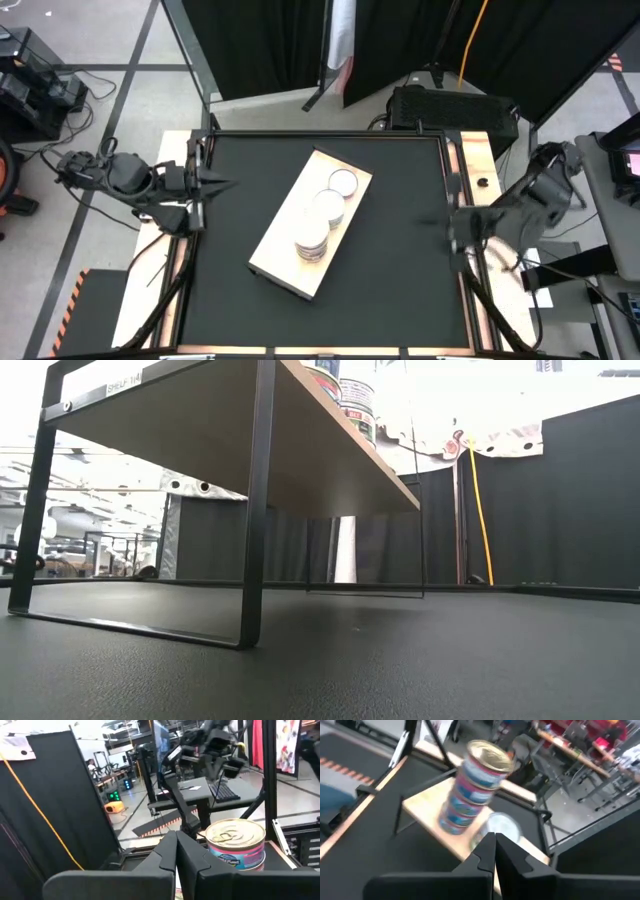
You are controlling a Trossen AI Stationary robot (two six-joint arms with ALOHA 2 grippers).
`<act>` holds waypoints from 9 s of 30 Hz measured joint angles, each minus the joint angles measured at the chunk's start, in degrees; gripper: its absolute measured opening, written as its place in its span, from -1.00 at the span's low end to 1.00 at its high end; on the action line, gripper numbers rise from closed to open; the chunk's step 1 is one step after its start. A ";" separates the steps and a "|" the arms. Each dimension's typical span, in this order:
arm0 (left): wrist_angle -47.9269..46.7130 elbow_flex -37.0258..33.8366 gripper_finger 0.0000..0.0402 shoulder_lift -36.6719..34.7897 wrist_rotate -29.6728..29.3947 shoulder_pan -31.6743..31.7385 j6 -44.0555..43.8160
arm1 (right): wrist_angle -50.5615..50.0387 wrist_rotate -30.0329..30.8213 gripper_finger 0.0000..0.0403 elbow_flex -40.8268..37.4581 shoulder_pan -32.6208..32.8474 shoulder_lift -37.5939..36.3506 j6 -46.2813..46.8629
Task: Stack canned seafood by type on shelf
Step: Return to Home Position
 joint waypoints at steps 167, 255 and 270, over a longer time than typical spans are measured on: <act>28.50 -61.51 -0.99 -43.06 24.20 16.98 -15.45 | 56.75 -42.98 -1.00 -86.43 -40.79 -65.15 -4.77; 18.34 -61.50 -0.99 -42.97 26.92 22.59 -14.08 | 56.70 -42.76 -1.00 -86.46 -40.76 -65.12 -4.57; 18.36 -61.49 -0.99 -42.97 26.92 22.59 -14.10 | 56.70 -42.76 -1.00 -86.46 -40.78 -65.12 -4.57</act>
